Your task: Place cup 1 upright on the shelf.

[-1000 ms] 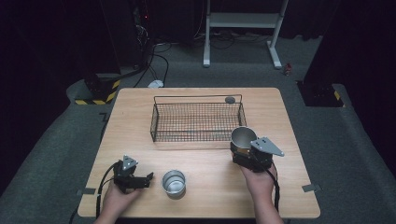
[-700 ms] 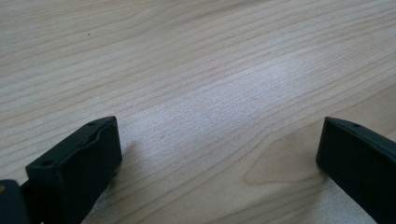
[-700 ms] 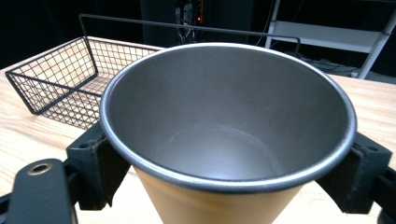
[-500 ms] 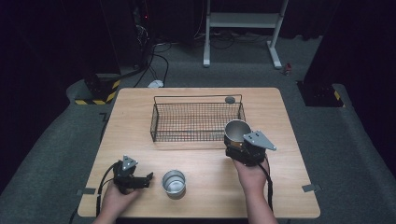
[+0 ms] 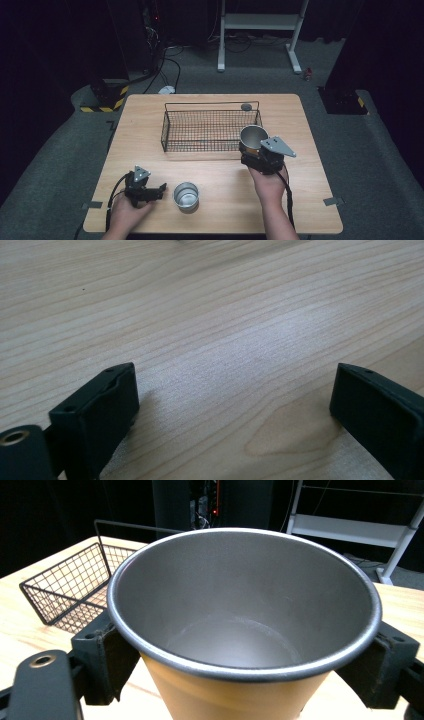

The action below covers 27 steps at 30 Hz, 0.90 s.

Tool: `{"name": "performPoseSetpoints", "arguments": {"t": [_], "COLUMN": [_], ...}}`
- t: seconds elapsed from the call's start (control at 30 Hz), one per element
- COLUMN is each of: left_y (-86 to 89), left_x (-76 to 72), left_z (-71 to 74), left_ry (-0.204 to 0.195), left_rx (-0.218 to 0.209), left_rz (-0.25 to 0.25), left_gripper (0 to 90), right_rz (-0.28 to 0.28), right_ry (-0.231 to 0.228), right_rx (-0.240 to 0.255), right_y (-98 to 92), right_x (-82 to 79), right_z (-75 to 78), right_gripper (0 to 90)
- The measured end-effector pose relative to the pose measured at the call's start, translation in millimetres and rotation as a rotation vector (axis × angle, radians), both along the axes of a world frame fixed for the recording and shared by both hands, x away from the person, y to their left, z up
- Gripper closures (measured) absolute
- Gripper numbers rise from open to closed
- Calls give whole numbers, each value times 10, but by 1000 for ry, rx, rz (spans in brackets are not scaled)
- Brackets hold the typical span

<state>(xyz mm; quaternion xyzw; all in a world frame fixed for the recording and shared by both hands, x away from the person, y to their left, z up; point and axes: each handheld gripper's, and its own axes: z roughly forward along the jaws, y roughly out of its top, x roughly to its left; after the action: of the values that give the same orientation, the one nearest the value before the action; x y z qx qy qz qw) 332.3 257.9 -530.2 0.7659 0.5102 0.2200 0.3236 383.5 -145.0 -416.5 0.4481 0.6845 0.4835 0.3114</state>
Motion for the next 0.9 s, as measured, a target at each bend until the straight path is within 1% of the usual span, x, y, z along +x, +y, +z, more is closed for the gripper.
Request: {"name": "performPoseSetpoints", "arguments": {"t": [0.1, 0.17, 0.23, 0.27, 0.3, 0.47, 0.5, 0.63, 0.8, 0.83, 0.9], "left_y": [5, 6, 11, 3, 6, 2, 2, 1, 1, 1, 1], "left_x": [5, 8, 12, 12, 17, 22, 22, 22, 22, 22, 22], "left_z": [1, 0, 2, -2, -2, -4, -4, -3, -4, -4, -5], "left_ry": [3, 4, 4, 6, 5, 10, 10, 11, 10, 10, 9], "left_rx": [1, -2, 6, -4, 1, -2, -2, -2, -2, -2, -2], "left_rz": [-1, 1, 2, 10, 8, 8, 8, 8, 8, 8, 9], "left_gripper": [55, 51, 49, 41, 39, 24, 23, 23, 23, 23, 23], "right_rz": [3, 5, 3, 4, 4, 2, 2, 6, 9, 9, 2], "right_ry": [-5, -3, -5, -9, -8, -6, -6, -3, 7, 7, 7], "right_rx": [-2, -13, -16, -11, -8, -12, -12, -22, -23, -23, -24], "right_y": [10, 33, 43, 58, 65, 123, 123, 200, 261, 261, 280], "right_x": [47, 92, 109, 146, 164, 274, 274, 396, 538, 538, 590], "right_z": [38, 73, 84, 106, 118, 164, 164, 194, 194, 194, 189], "right_gripper": [139, 139, 139, 139, 139, 139, 139, 139, 140, 140, 139]}}
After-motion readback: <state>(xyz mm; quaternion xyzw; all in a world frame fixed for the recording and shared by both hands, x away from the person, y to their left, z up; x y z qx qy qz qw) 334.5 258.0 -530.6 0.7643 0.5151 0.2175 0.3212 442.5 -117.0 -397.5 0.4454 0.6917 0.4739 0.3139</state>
